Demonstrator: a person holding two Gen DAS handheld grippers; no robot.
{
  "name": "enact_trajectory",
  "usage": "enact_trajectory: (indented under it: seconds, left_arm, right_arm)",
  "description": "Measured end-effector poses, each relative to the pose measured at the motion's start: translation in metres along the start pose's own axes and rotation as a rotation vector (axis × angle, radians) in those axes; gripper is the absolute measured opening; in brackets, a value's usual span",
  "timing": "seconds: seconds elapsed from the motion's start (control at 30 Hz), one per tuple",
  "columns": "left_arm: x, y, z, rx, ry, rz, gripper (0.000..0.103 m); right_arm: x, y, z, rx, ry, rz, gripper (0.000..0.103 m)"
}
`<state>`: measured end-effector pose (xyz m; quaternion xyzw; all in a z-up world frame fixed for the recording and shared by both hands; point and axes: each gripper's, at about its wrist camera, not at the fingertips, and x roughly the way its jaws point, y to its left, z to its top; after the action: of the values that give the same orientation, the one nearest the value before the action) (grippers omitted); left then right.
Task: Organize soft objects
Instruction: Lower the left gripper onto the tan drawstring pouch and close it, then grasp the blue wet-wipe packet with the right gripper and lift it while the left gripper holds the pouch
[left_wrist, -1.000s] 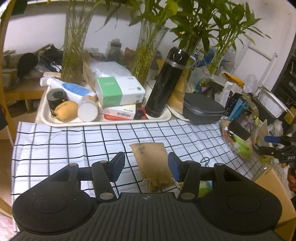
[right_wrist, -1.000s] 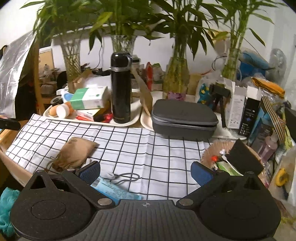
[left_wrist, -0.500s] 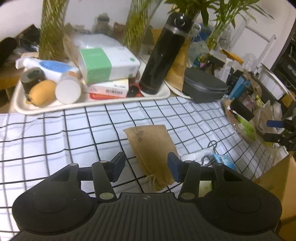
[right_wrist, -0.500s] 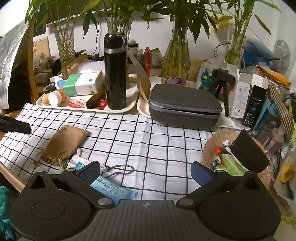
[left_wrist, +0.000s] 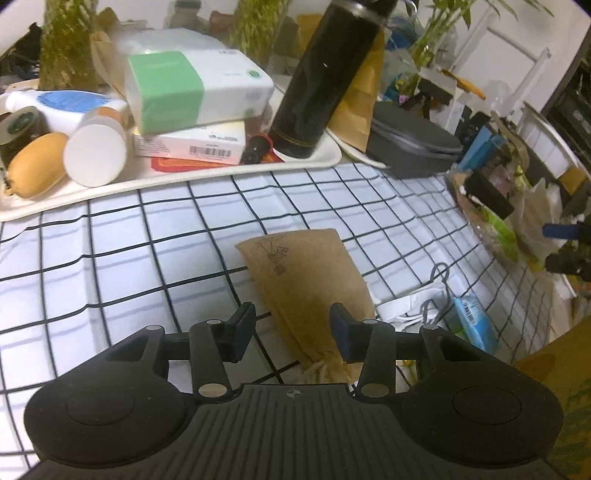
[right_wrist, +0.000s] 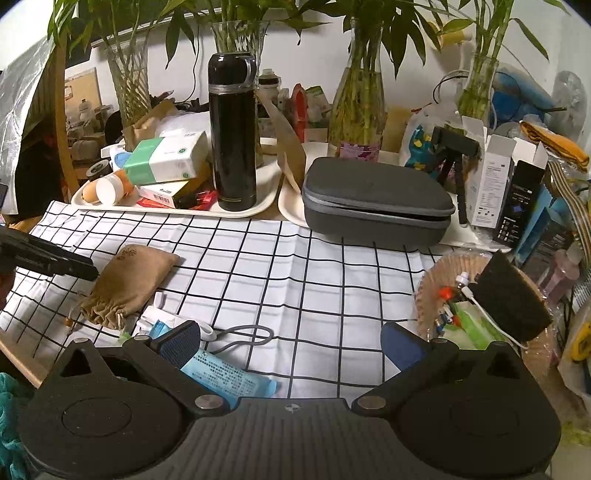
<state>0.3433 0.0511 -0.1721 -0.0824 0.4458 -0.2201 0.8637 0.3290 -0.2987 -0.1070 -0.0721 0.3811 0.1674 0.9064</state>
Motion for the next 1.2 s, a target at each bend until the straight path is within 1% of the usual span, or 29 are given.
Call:
enact_trajectory:
  seconds: [0.03,0.1,0.2,0.33,0.37,0.4,0.47,0.5,0.57,0.7,0.83,1.03,1.2]
  left_arm:
    - [0.003,0.000,0.001,0.002,0.007,-0.005,0.043]
    - [0.009,0.001,0.002,0.002,0.019,-0.009,0.037]
    - [0.018,0.001,0.002,0.003,0.034,0.008,0.033]
    - [0.019,-0.002,0.002,0.019,0.019,0.022,0.031]
    - [0.019,-0.004,0.001,0.027,0.017,0.035,0.026]
    - [0.020,-0.006,0.001,0.039,0.019,0.046,0.015]
    - [0.022,-0.009,0.001,0.054,0.040,0.042,0.005]
    - [0.022,-0.011,0.001,0.058,0.043,0.039,0.003]
    - [0.020,-0.014,0.002,0.080,0.028,0.043,0.003]
    - [0.010,-0.018,0.008,0.086,-0.014,0.050,0.003]
    - [0.005,-0.024,0.012,0.098,-0.044,0.050,0.003]
    - [0.005,-0.030,0.013,0.106,-0.052,0.040,0.003]
    - [0.001,-0.032,0.015,0.105,-0.063,0.023,0.003]
  right_arm:
    - [0.001,0.000,0.000,0.002,0.000,0.002,0.103]
    - [0.003,-0.002,0.001,0.008,0.003,0.006,0.103]
    - [0.006,-0.004,0.002,0.020,0.007,0.001,0.103]
    - [0.008,-0.006,0.003,0.043,0.010,0.007,0.103]
    - [0.008,-0.006,0.004,0.044,0.009,0.006,0.103]
    - [0.008,-0.006,0.004,0.043,0.009,0.005,0.103]
    - [0.009,-0.005,0.005,0.039,0.006,0.011,0.103]
    - [0.009,-0.004,0.005,0.036,0.005,0.014,0.103]
    - [0.010,-0.004,0.005,0.032,0.000,0.021,0.103]
    - [0.012,-0.006,0.005,0.044,0.005,0.034,0.103]
    - [0.022,-0.013,0.003,0.090,0.056,0.056,0.103]
    - [0.039,-0.018,0.000,0.132,0.129,0.101,0.103]
    - [0.053,-0.016,0.000,0.163,0.185,0.158,0.103]
